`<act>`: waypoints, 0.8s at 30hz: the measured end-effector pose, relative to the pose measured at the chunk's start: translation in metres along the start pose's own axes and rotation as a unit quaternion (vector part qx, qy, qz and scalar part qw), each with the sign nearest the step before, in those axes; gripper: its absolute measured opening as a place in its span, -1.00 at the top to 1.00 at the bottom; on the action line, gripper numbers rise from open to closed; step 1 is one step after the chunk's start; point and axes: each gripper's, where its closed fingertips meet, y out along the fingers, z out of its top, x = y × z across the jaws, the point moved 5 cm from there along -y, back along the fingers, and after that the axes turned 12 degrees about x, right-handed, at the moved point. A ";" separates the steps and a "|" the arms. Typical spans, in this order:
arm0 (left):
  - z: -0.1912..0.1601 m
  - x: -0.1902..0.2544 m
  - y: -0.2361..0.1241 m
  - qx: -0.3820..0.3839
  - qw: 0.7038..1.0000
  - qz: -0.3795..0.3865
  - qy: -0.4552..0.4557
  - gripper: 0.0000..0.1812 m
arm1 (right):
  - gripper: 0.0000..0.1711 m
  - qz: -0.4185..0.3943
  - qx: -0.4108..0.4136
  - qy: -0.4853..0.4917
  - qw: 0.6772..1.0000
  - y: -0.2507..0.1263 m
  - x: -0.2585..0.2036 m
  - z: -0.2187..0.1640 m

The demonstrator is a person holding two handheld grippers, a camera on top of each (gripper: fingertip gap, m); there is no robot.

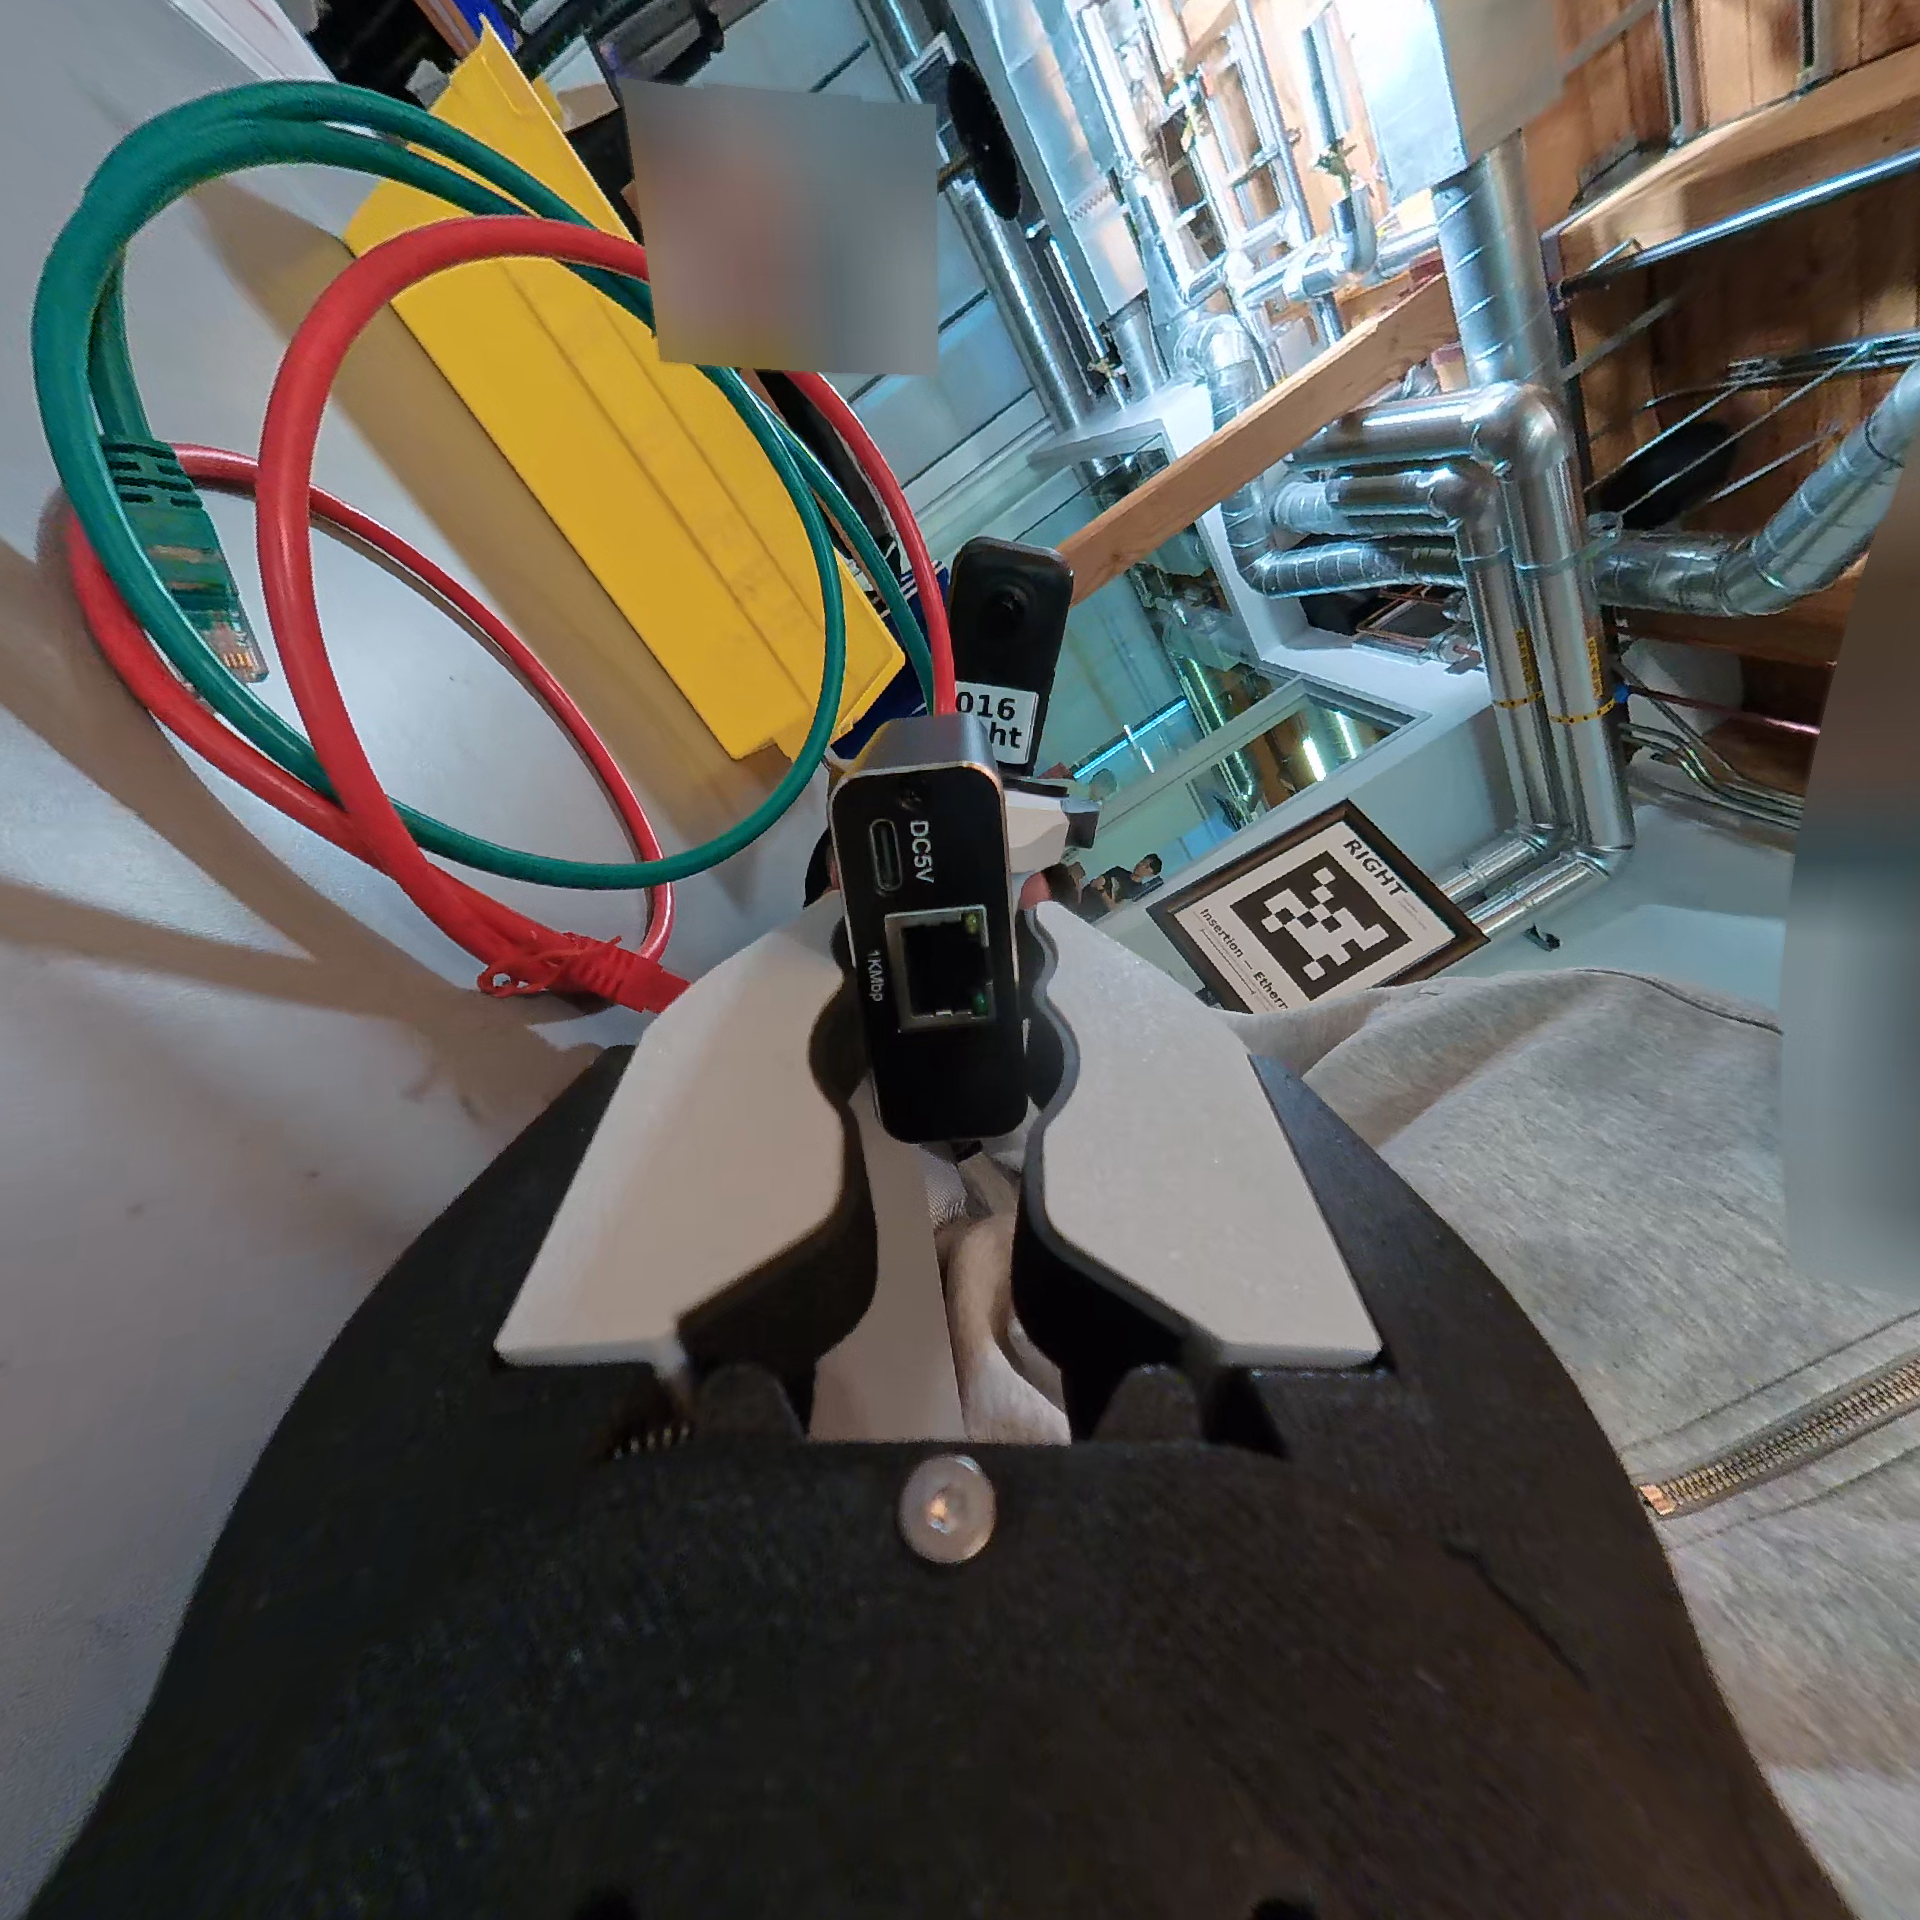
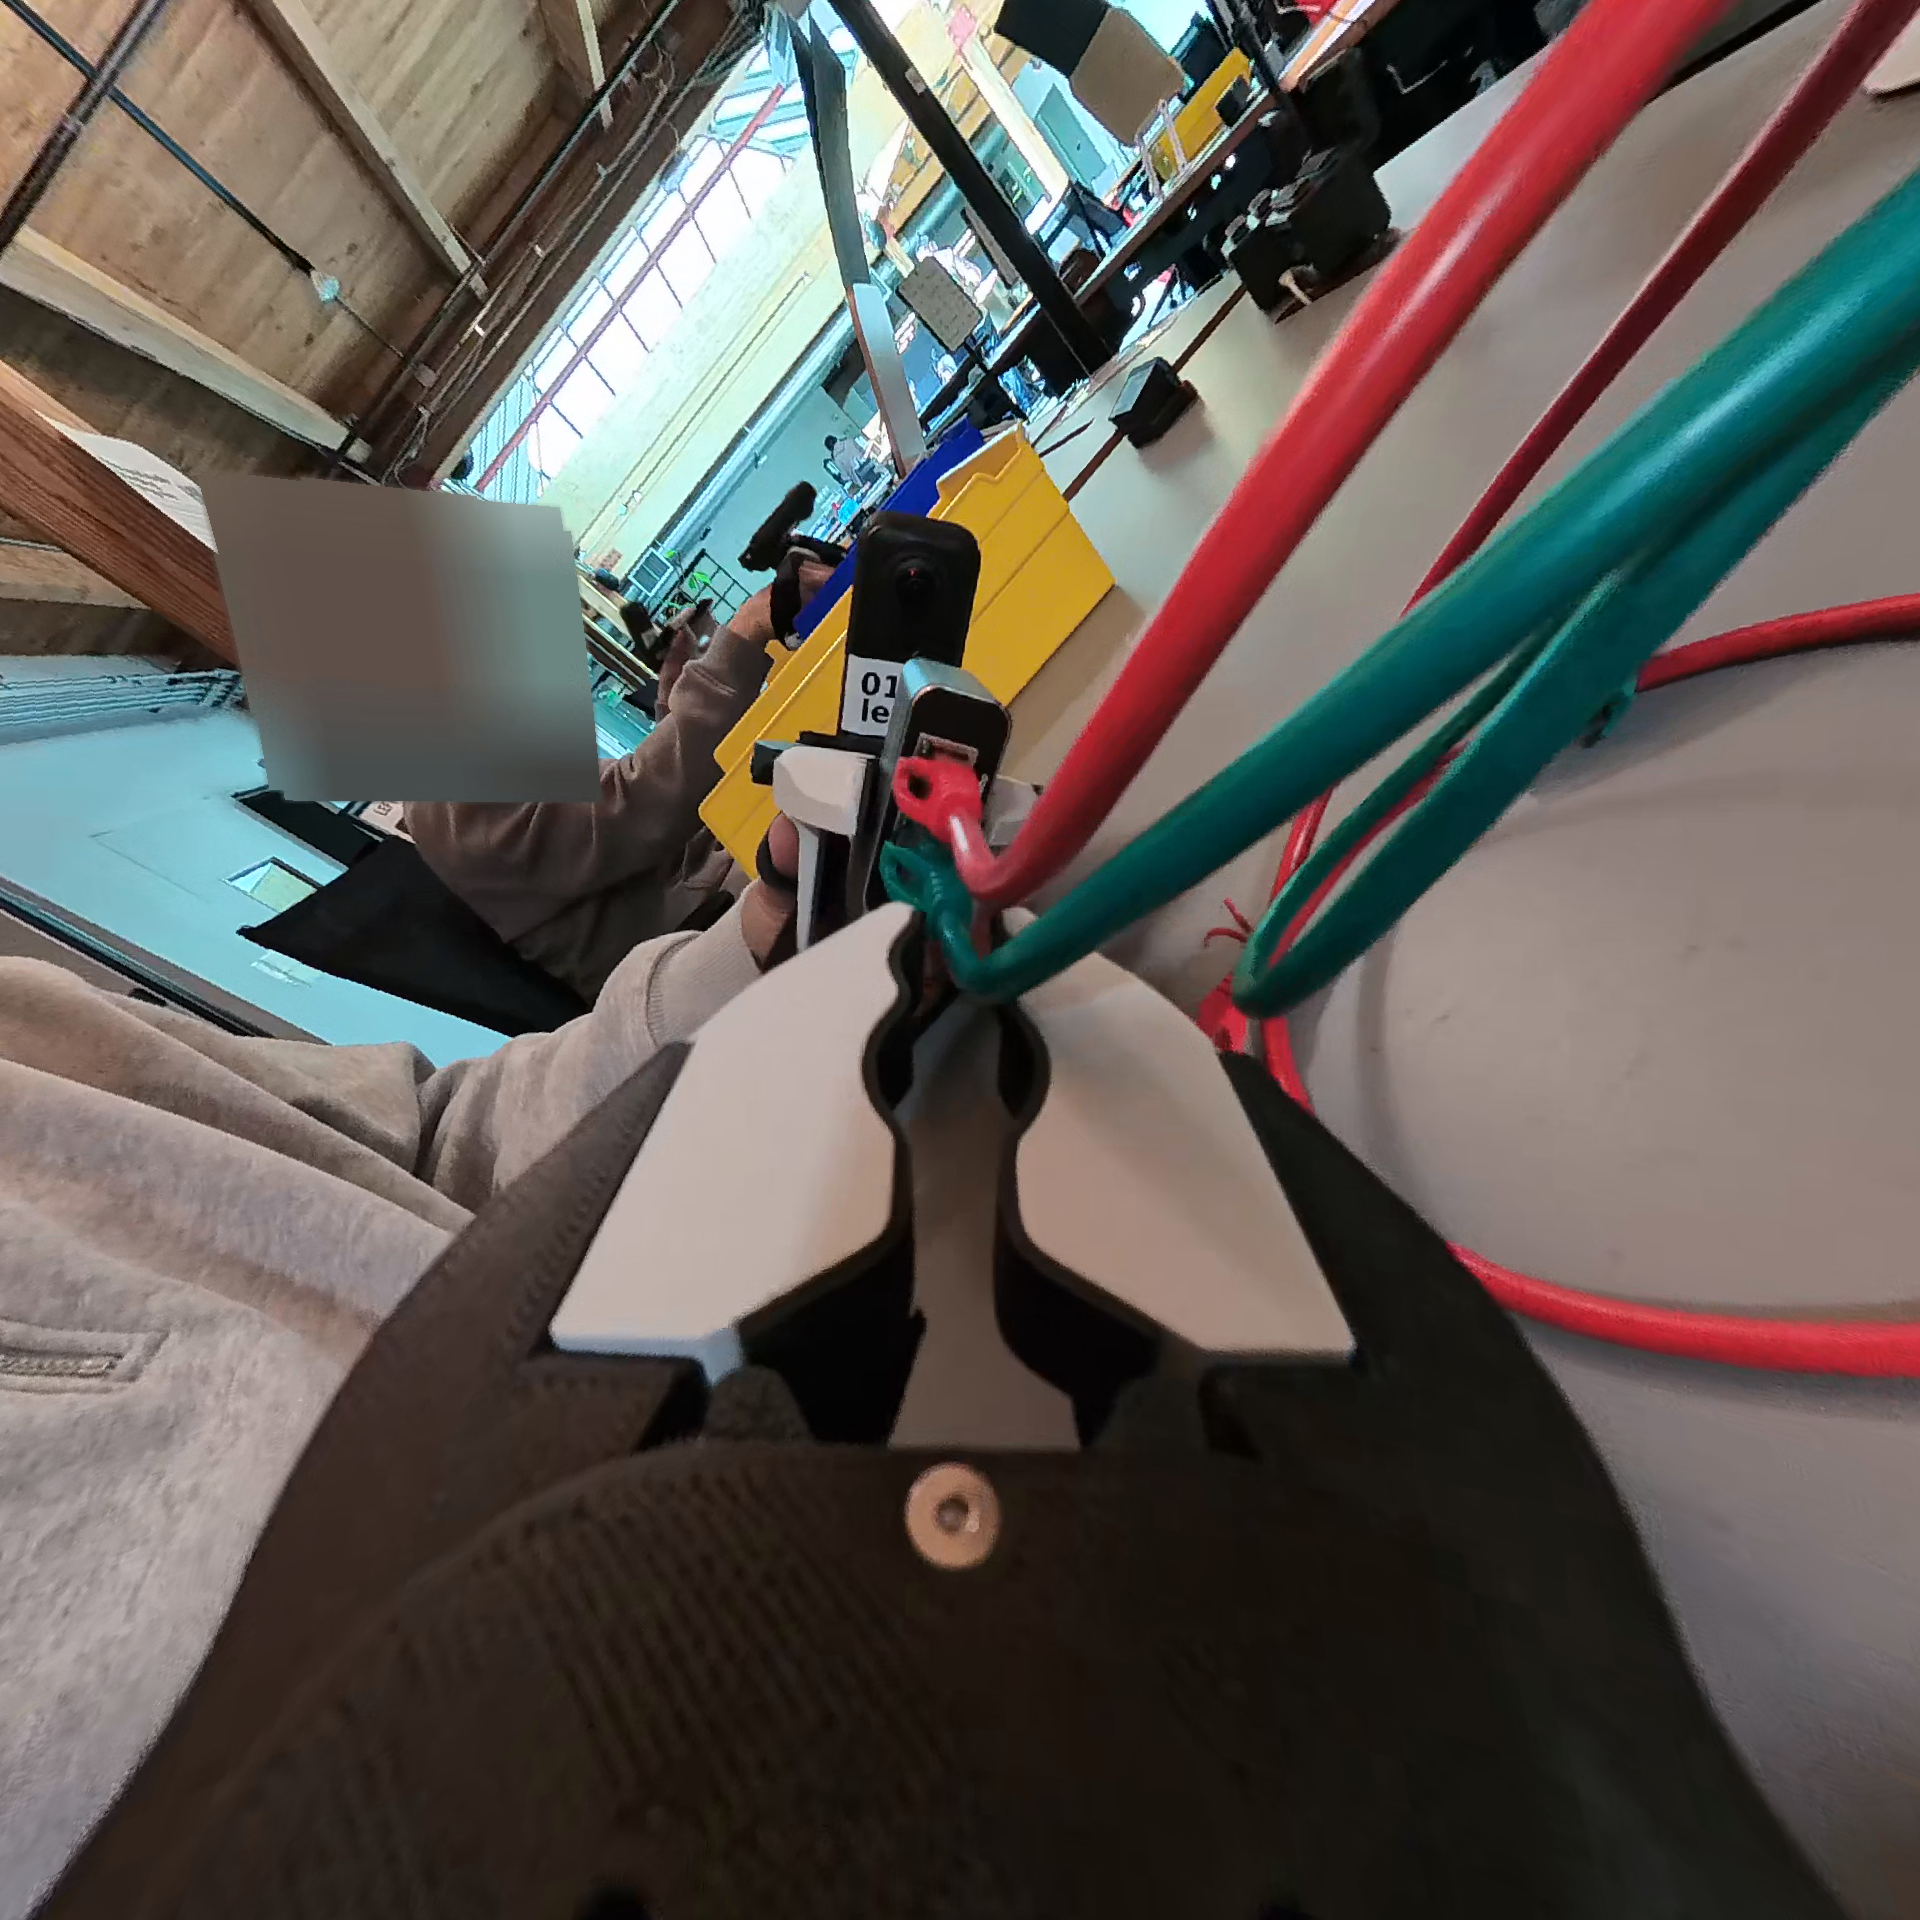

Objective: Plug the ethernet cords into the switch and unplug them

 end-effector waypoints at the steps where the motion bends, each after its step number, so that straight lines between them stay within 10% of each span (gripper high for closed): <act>1: 0.000 0.000 0.000 -0.001 1.000 -0.001 -0.001 0.72 | 0.90 -0.001 -0.003 -0.002 1.000 0.000 0.000 -0.001; 24: -0.011 -0.003 0.001 -0.046 0.998 0.027 0.018 0.73 | 0.94 0.008 -0.007 0.034 0.999 -0.003 0.004 -0.009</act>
